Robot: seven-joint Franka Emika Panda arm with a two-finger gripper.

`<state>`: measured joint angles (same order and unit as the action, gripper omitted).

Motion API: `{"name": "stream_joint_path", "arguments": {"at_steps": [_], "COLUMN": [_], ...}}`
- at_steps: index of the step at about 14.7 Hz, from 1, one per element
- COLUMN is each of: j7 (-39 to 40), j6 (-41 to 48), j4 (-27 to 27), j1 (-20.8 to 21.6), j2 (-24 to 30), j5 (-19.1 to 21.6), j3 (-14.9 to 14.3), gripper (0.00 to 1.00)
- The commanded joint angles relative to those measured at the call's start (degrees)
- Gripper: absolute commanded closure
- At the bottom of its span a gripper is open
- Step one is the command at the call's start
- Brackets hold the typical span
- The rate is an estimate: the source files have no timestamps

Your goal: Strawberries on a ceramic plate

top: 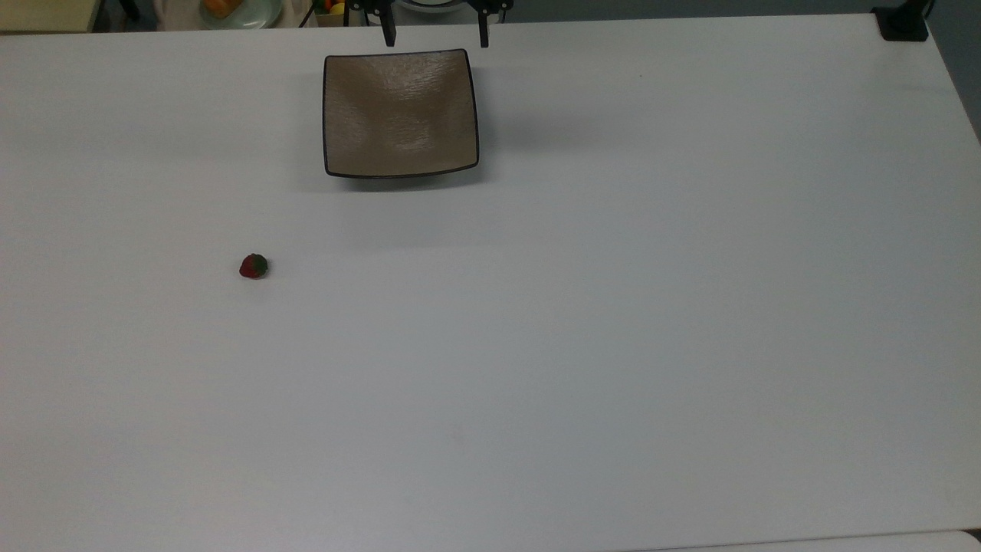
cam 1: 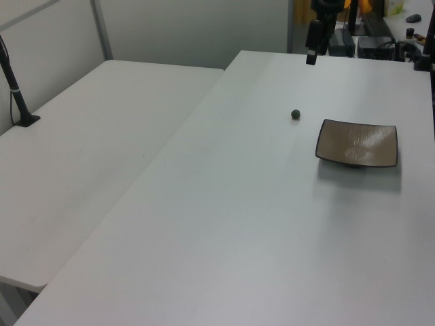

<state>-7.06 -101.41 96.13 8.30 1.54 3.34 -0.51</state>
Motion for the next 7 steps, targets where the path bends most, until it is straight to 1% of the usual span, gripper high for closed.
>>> {"name": "stream_joint_path", "arguments": {"at_steps": [1, 2, 3, 4, 7], "j7": [2.8, 5.1, 9.2, 11.7, 16.7], "j6": [-0.1, -0.1, -0.1, -0.2, -0.1], "j4": [-0.6, -0.6, -0.6, -0.6, -0.6], "j1": [-0.2, -0.4, -0.5, -0.5, -0.5], "j2": [0.0, 0.1, 0.0, 0.0, -0.5], "j5": [0.6, 0.6, 0.7, 0.9, 1.0], "j3": [-0.1, -0.1, -0.5, -1.2, -2.0], "gripper": [0.0, 0.0, 0.0, 0.0, 0.0]}}
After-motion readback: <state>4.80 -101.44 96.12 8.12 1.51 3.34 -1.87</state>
